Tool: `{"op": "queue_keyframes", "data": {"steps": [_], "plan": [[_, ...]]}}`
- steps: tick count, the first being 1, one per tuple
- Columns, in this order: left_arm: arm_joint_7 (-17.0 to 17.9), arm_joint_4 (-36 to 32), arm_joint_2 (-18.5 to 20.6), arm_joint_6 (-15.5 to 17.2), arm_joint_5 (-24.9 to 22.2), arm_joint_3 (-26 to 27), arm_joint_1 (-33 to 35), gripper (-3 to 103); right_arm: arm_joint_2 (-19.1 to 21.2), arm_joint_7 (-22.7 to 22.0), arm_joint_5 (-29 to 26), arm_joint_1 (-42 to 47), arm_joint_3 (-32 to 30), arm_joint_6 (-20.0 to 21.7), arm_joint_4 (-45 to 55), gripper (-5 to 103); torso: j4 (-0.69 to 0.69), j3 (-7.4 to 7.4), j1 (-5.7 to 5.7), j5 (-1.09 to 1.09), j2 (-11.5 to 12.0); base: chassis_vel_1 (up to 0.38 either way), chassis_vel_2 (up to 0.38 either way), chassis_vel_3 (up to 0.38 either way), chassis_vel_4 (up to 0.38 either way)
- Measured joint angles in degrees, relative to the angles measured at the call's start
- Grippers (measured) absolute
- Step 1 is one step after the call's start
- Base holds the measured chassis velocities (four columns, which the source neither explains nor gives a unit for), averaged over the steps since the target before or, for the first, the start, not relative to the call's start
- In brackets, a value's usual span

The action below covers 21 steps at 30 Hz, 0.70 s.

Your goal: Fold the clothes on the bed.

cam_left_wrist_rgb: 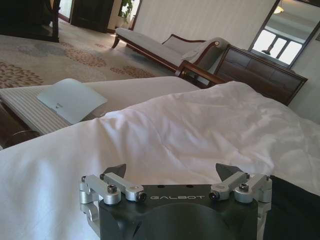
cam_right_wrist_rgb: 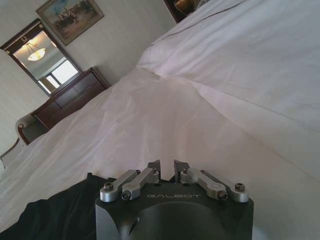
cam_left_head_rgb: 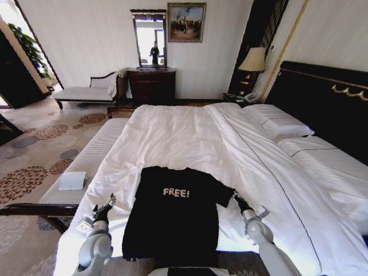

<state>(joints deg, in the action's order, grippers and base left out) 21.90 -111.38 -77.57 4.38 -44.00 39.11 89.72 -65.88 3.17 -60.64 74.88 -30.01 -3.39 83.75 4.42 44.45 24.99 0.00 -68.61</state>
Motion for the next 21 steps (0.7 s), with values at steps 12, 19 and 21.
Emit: {"op": "queue_keyframes", "data": {"steps": [12, 19, 21], "plan": [[-9.6, -5.8, 0.6, 1.7, -3.3, -3.3, 1.5, 100, -4.6, -18.6, 7.3, 7.6, -8.3, -4.6, 23.2, 59, 0.0, -0.01, 0.0, 0.0, 0.0, 0.0, 0.0, 0.0, 0.0], [-11.3, -3.0, -2.5, 3.7, 2.3, -10.7, -1.4, 100, -8.7, -33.0, 5.9, 8.8, -10.6, -2.6, 33.6, 86, 0.01, -0.01, 0.0, -0.01, 0.0, 0.0, 0.0, 0.0, 0.0], [-11.3, -2.5, -2.7, 3.5, 3.8, -11.1, -1.5, 100, -8.9, -33.4, 5.7, 8.7, -10.6, -2.6, 33.7, 86, 0.01, -0.01, 0.0, 0.0, 0.0, 0.0, 0.0, 0.0, 0.0]]}}
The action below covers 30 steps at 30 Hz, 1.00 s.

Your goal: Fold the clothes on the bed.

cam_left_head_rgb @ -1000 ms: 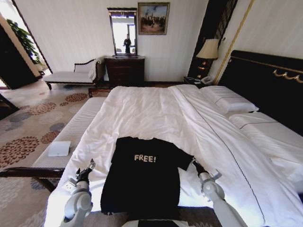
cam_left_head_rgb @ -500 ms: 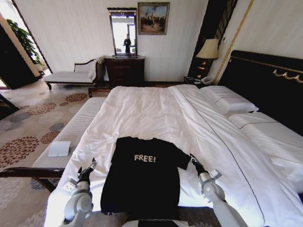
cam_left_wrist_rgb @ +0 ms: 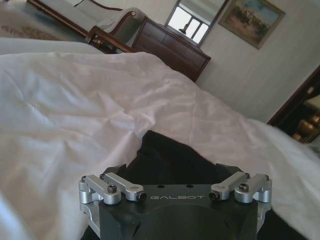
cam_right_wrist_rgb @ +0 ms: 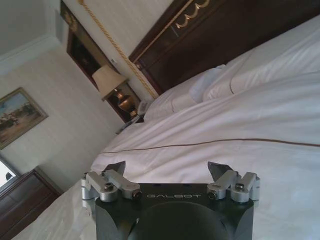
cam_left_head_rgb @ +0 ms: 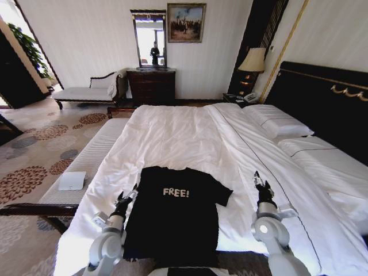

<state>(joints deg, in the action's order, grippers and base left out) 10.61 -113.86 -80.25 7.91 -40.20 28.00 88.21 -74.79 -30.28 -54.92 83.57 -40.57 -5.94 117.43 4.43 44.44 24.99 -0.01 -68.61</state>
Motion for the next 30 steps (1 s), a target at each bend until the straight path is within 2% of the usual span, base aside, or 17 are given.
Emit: {"op": "queue_keyframes", "data": {"steps": [1, 3, 10, 14, 15, 17, 19, 22, 26, 30], "plan": [[-0.1, 1.8, -0.4, -1.3, 5.5, -1.4, -0.3, 100, -0.5, -1.2, -0.5, -0.3, 0.1, 0.3, -0.2, 91, -0.01, 0.01, 0.0, 0.0, 0.0, 0.0, 0.0, 0.0, 0.0], [-0.3, 4.1, -0.6, -2.6, 10.1, -2.6, -0.5, 100, -1.2, -2.1, -0.9, -0.4, 0.6, 0.7, -1.5, 98, -0.01, 0.01, 0.0, 0.02, 0.0, 0.0, 0.0, 0.0, 0.0], [0.5, 7.0, -0.8, -4.2, 12.2, -2.7, -0.7, 100, -2.6, -2.4, -2.4, -0.4, 1.1, 1.0, -4.0, 100, -0.01, 0.01, 0.0, 0.01, 0.0, 0.0, 0.0, 0.0, 0.0], [1.2, 8.4, 0.0, -7.6, 20.5, -3.3, -2.0, 100, -3.4, -2.6, -3.4, -0.7, 1.8, 1.1, -5.5, 100, -0.01, 0.01, 0.0, 0.01, 0.0, 0.0, 0.0, 0.0, 0.0], [1.2, 8.4, 0.0, -7.6, 20.5, -3.3, -2.0, 100, -3.4, -2.6, -3.4, -0.7, 1.8, 1.1, -5.5, 100, -0.01, 0.01, 0.0, 0.01, 0.0, 0.0, 0.0, 0.0, 0.0], [1.5, 9.8, 0.5, -9.1, 25.6, -3.7, -2.9, 100, -3.5, -2.7, -3.6, -0.9, 2.1, 1.3, -6.0, 100, -0.01, 0.01, 0.0, 0.01, 0.0, 0.0, 0.0, 0.0, 0.0], [1.7, 11.4, 1.0, -9.3, 28.0, -4.3, -3.6, 100, -3.5, -2.7, -3.7, -1.4, 2.4, 1.3, -6.6, 100, -0.02, 0.01, 0.0, 0.0, 0.0, 0.0, 0.0, 0.0, 0.0], [1.8, 13.0, 1.4, -8.9, 28.8, -5.6, -4.5, 100, -3.3, -2.8, -3.8, -1.7, 2.6, 1.5, -7.1, 100, -0.02, 0.01, 0.0, 0.0, 0.0, 0.0, 0.0, 0.0, 0.0], [2.6, 15.8, 1.7, -8.6, 32.2, -7.5, -6.8, 100, -3.2, -3.1, -4.1, -1.7, 2.8, 1.9, -7.4, 100, -0.01, 0.01, 0.0, 0.0, 0.0, 0.0, 0.0, 0.0, 0.0], [4.2, 19.7, 2.3, -9.0, 38.4, -9.5, -9.8, 100, -3.1, -3.3, -4.3, -1.6, 3.0, 2.2, -7.6, 100, -0.02, 0.01, 0.0, 0.0, 0.0, 0.0, 0.0, 0.0, 0.0]]}}
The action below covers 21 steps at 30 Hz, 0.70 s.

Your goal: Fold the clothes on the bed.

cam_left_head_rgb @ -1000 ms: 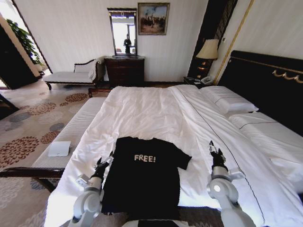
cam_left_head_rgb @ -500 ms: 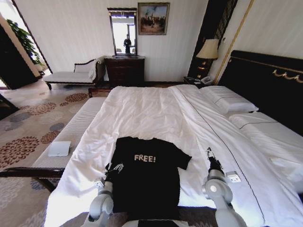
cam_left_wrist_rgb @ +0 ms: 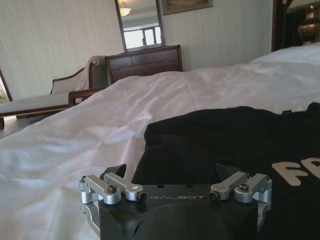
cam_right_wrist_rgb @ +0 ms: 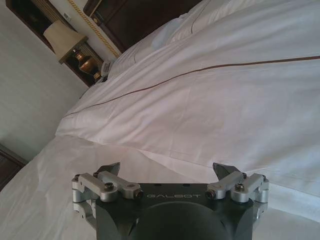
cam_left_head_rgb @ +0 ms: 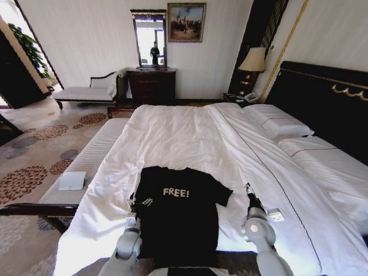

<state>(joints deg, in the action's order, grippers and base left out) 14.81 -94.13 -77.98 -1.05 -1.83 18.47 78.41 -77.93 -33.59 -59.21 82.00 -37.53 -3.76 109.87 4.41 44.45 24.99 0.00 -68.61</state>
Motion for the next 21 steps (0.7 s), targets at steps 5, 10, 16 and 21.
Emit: {"op": "queue_keyframes", "data": {"steps": [5, 10, 16, 21], "plan": [[1.2, 2.2, -0.1, 1.1, 1.7, -2.3, -2.3, 100, 0.0, -0.4, 0.0, 0.1, 0.0, 0.1, 0.0, 100, 0.0, 0.0, 0.0, 0.01, 0.0, 0.0, 0.0, 0.0, 0.0], [3.5, 4.2, -0.7, 4.0, 4.3, -3.8, -4.0, 100, 0.0, -0.6, 0.0, 0.3, 0.0, 0.3, 0.2, 100, 0.0, 0.0, 0.0, 0.0, 0.0, 0.0, 0.0, 0.0, 0.0], [6.5, 5.9, -1.4, 7.5, 4.3, -3.1, -5.7, 100, -0.1, -0.7, 0.0, 0.6, 0.1, 0.3, 0.3, 100, 0.01, 0.0, 0.0, 0.01, 0.0, 0.0, 0.0, 0.0, 0.0], [7.7, 6.9, -1.6, 7.9, 3.0, -1.0, -6.9, 100, -0.2, -0.8, 0.0, 0.5, 0.4, 0.3, 0.3, 100, 0.01, 0.0, 0.0, 0.0, 0.0, 0.0, 0.0, 0.0, 0.0]]}}
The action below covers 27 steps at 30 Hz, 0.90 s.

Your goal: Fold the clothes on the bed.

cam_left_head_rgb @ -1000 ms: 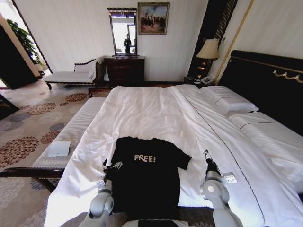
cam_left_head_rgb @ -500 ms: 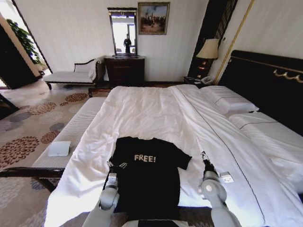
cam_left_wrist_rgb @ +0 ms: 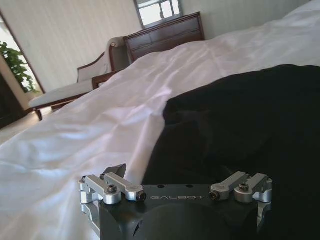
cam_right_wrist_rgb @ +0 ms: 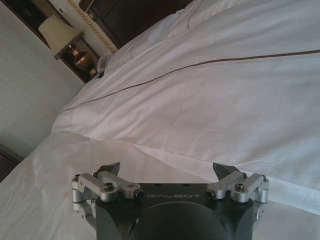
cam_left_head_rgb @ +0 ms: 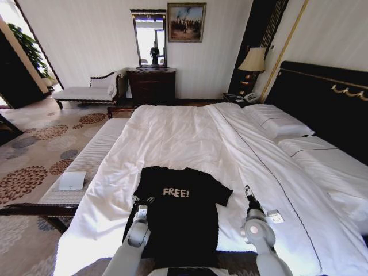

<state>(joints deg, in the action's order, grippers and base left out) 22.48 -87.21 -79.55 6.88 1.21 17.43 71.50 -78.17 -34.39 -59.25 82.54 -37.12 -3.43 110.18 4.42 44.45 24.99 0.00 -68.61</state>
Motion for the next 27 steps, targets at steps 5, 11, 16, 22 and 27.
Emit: {"op": "queue_keyframes", "data": {"steps": [5, 11, 16, 22, 27], "plan": [[1.6, 0.7, 0.2, -0.7, -2.2, 3.7, -1.1, 100, 0.0, 0.0, 0.0, -0.3, 0.7, 0.1, -0.3, 100, -0.01, 0.0, 0.0, 0.0, 0.0, 0.0, 0.0, 0.0, 0.0], [3.0, -0.2, 0.8, -0.4, -6.8, 7.7, -1.4, 100, 0.0, 0.1, 0.1, -0.1, 0.7, 0.1, -0.5, 100, -0.01, 0.0, 0.0, 0.0, 0.0, 0.0, 0.0, 0.0, 0.0], [3.3, -0.9, 0.8, -0.2, -9.7, 11.6, -0.9, 100, 0.1, 0.2, 0.0, 0.0, 0.7, 0.1, -0.7, 100, -0.01, 0.0, 0.0, 0.0, 0.0, 0.0, 0.0, 0.0, 0.0], [3.7, -1.8, 0.3, 0.0, -13.1, 15.7, -0.7, 100, 0.1, 0.3, 0.0, 0.0, 0.8, 0.1, -0.8, 100, -0.01, 0.0, 0.0, 0.0, 0.0, 0.0, 0.0, 0.0, 0.0], [3.0, -4.2, -0.2, -0.5, -16.4, 15.8, 0.5, 100, 0.1, 0.3, -0.1, 0.0, 0.8, 0.1, -0.8, 100, -0.01, 0.0, 0.0, 0.0, 0.0, 0.0, 0.0, 0.0, 0.0]]}}
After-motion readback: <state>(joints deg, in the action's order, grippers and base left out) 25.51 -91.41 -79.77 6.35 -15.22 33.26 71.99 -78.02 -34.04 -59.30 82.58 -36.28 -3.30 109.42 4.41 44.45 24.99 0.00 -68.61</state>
